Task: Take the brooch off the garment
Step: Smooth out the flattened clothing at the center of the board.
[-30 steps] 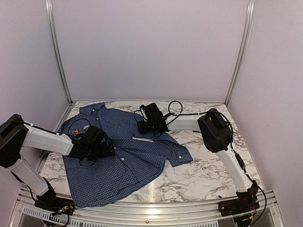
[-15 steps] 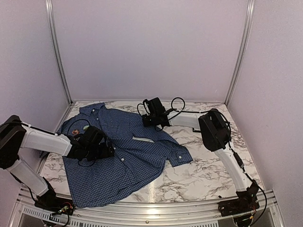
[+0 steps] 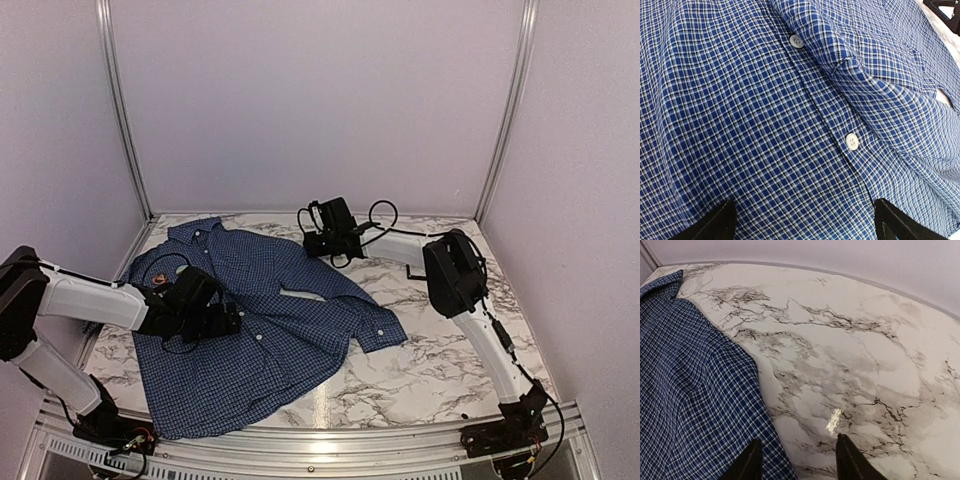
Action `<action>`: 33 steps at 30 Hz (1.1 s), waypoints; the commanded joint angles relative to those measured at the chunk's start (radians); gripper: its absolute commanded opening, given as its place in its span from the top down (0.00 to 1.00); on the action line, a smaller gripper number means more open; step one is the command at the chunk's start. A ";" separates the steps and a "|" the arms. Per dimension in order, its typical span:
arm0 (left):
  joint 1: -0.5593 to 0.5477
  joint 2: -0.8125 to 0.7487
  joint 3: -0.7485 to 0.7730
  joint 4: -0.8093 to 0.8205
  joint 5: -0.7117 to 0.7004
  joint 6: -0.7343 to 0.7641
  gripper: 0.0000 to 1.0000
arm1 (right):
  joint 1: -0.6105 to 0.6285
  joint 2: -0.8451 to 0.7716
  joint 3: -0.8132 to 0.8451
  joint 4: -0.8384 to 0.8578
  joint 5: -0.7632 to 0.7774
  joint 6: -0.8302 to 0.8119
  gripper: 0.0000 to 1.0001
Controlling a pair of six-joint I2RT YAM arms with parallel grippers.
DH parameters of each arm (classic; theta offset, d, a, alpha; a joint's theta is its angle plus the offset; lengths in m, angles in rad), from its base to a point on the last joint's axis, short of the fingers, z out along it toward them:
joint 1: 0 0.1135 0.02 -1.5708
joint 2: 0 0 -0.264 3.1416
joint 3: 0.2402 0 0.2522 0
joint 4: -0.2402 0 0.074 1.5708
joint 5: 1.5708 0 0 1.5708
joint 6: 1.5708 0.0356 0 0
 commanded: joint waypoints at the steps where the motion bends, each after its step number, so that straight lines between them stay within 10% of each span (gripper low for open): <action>1: 0.002 -0.022 -0.015 -0.057 0.014 0.001 0.01 | 0.006 -0.049 -0.024 -0.027 -0.025 -0.020 0.35; 6: 0.002 -0.022 -0.010 -0.060 0.014 0.001 0.01 | 0.008 -0.061 -0.037 -0.066 -0.045 -0.030 0.17; 15: 0.002 -0.025 -0.009 -0.059 0.013 0.001 0.01 | 0.024 -0.065 -0.069 -0.094 -0.069 -0.012 0.19; 28: 0.002 -0.015 -0.011 -0.047 0.027 0.001 0.01 | 0.040 -0.062 -0.087 -0.090 -0.019 0.027 0.92; 33: 0.002 -0.008 -0.006 -0.042 0.040 0.004 0.01 | 0.018 -0.056 -0.049 -0.068 -0.019 0.025 1.00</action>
